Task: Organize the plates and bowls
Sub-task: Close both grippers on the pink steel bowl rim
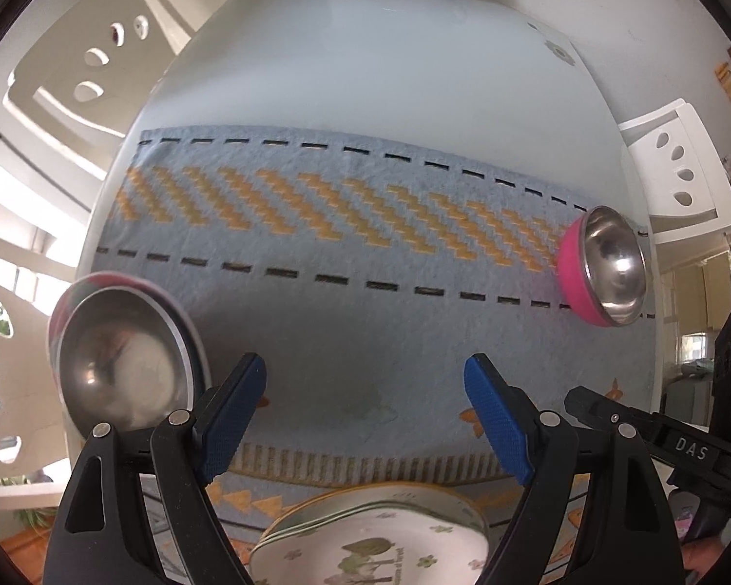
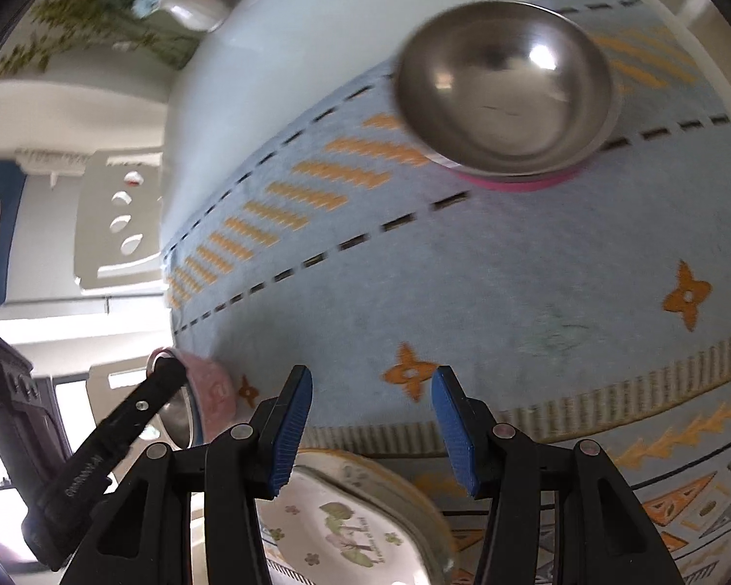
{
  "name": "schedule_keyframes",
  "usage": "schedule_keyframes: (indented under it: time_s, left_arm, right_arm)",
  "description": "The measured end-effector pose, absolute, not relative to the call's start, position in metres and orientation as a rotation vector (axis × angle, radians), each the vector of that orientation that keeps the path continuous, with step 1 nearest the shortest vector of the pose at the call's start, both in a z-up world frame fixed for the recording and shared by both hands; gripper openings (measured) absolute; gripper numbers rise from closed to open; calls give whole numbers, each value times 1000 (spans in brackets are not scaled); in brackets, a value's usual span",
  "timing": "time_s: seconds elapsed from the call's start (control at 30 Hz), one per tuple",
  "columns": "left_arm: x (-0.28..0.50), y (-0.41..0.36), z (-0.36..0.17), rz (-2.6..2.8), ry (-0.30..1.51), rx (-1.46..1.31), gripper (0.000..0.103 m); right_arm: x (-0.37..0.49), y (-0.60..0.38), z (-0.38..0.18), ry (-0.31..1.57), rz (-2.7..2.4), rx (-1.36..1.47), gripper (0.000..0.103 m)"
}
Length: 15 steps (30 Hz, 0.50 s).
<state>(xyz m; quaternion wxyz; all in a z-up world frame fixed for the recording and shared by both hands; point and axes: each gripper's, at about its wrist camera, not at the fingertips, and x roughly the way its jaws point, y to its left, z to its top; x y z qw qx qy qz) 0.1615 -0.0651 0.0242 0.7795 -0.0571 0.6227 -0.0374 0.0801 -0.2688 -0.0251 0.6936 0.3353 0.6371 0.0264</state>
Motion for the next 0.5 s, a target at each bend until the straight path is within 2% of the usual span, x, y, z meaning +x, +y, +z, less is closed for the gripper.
schedule_keyframes:
  time_s: [0.5]
  left_arm:
    - [212, -145, 13, -223, 1366, -123, 82]
  right_arm:
    - [108, -353, -14, 1242, -33, 816, 50]
